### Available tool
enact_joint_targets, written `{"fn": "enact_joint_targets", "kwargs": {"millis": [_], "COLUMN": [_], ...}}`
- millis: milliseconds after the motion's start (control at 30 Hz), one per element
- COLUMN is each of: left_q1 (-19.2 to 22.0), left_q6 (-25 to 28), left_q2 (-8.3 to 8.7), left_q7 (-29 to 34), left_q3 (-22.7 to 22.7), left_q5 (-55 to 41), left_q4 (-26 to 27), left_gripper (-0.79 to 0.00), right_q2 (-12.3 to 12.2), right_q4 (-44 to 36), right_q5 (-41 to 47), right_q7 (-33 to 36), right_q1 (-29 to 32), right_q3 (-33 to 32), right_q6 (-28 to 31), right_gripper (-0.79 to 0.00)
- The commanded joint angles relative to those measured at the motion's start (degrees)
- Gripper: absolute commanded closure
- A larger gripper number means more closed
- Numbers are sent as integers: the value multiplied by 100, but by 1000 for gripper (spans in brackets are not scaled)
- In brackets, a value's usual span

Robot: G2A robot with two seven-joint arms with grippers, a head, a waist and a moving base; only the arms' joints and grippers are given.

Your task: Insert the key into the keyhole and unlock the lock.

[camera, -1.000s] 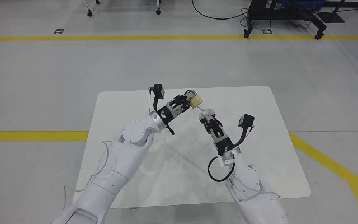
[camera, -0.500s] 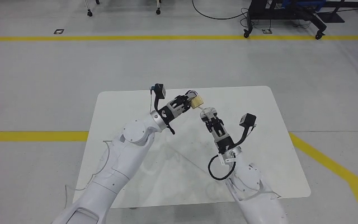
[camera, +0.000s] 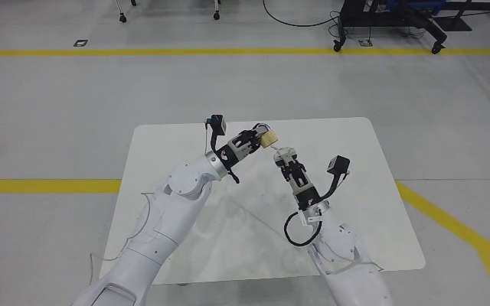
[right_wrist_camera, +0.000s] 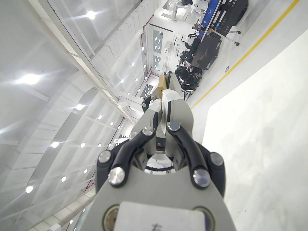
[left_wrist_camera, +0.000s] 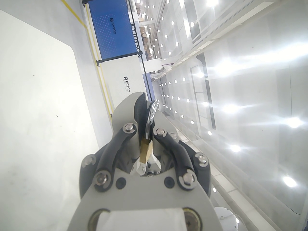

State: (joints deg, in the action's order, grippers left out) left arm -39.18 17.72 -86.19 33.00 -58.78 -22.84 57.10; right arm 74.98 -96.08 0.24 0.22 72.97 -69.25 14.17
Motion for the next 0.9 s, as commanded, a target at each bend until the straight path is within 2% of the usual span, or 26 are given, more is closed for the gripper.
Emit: {"fn": "enact_joint_targets", "kwargs": {"millis": [0,867], "left_q1": [0,4], "left_q6": [-2,-1], "left_q2": [-5,-56], "left_q7": [3,-19], "left_q3": [1,-79], "left_q5": [11,146], "left_q4": [-9,-59], "left_gripper": [0,0], "right_q2": [11,119], "right_q4": [34,70], "right_q5": [18,-80], "right_q7": [-10,-58], "right_q1": [-25,-67], "right_q3": [5,-4], "right_q6": [0,-59], "right_gripper": [0,0]}}
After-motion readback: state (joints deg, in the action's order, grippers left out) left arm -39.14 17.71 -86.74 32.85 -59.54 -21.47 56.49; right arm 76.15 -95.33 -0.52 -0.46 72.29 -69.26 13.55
